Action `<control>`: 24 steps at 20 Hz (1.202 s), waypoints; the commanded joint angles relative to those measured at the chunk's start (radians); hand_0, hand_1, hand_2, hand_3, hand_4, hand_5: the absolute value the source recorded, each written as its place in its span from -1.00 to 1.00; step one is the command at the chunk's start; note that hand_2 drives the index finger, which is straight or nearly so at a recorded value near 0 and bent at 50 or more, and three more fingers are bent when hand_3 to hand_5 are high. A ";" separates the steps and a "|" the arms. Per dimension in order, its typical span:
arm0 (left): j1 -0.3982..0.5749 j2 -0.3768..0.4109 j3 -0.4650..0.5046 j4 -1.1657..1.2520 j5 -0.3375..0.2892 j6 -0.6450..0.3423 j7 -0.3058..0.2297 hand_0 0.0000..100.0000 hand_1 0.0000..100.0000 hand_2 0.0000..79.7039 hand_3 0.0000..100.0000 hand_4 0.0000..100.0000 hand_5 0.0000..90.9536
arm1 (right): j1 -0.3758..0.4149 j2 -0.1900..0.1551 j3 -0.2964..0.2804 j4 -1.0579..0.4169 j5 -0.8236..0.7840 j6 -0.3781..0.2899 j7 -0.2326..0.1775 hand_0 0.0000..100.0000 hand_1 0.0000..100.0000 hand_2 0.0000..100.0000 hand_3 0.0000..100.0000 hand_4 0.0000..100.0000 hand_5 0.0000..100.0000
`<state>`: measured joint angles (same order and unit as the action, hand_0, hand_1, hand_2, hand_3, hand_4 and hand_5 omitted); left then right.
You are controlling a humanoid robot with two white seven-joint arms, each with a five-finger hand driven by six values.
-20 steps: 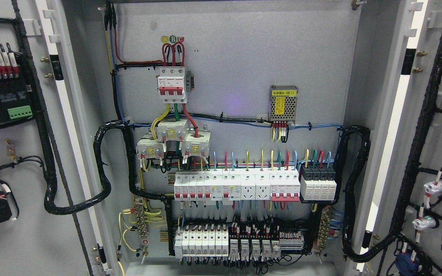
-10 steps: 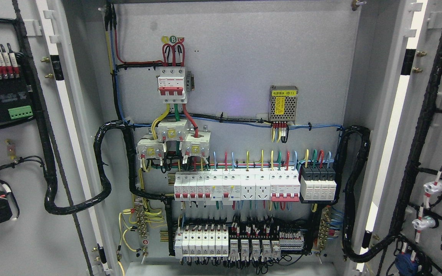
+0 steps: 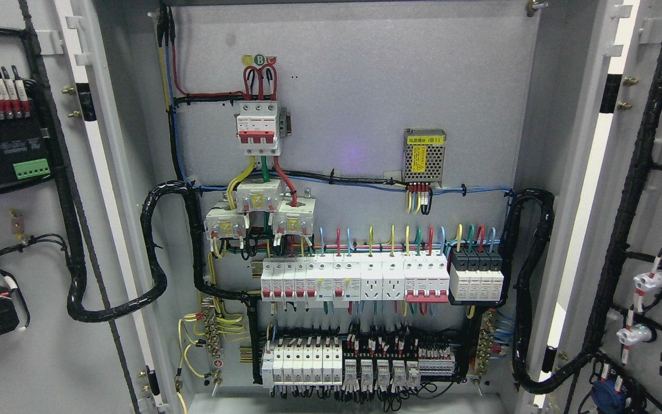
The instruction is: Open door with both hands
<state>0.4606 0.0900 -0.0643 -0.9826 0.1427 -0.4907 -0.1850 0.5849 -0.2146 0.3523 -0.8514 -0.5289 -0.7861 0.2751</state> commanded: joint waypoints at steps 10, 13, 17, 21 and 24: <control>-0.304 -0.125 0.037 0.817 0.005 0.280 -0.001 -1.00 -1.00 -1.00 -1.00 -0.94 -1.00 | -0.410 0.262 -0.134 0.929 0.027 0.325 -0.129 -0.79 -1.00 -1.00 -1.00 -1.00 -1.00; -0.329 -0.128 0.038 0.860 0.005 0.285 -0.001 -1.00 -1.00 -1.00 -1.00 -0.94 -1.00 | -0.450 0.262 -0.144 0.939 0.127 0.431 -0.226 -0.79 -1.00 -1.00 -1.00 -1.00 -1.00; -0.364 -0.130 0.055 0.918 0.003 0.334 0.001 -1.00 -1.00 -1.00 -1.00 -0.94 -1.00 | -0.493 0.277 -0.145 0.939 0.139 0.585 -0.234 -0.79 -1.00 -1.00 -1.00 -1.00 -1.00; -0.369 -0.131 0.066 0.927 0.003 0.421 -0.001 -1.00 -1.00 -1.00 -1.00 -0.94 -1.00 | -0.513 0.281 -0.144 0.930 0.187 0.712 -0.235 -0.79 -1.00 -1.00 -1.00 -1.00 -1.00; -0.369 -0.131 0.073 0.927 0.003 0.484 -0.001 -1.00 -1.00 -1.00 -1.00 -0.94 -1.00 | -0.510 0.297 -0.144 0.930 0.268 0.714 -0.237 -0.79 -1.00 -1.00 -1.00 -1.00 -1.00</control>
<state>0.1130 -0.0196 -0.0162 -0.2181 0.1463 -0.0580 -0.1850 0.1039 0.0245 0.2360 -0.0420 -0.3560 -0.0958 0.0414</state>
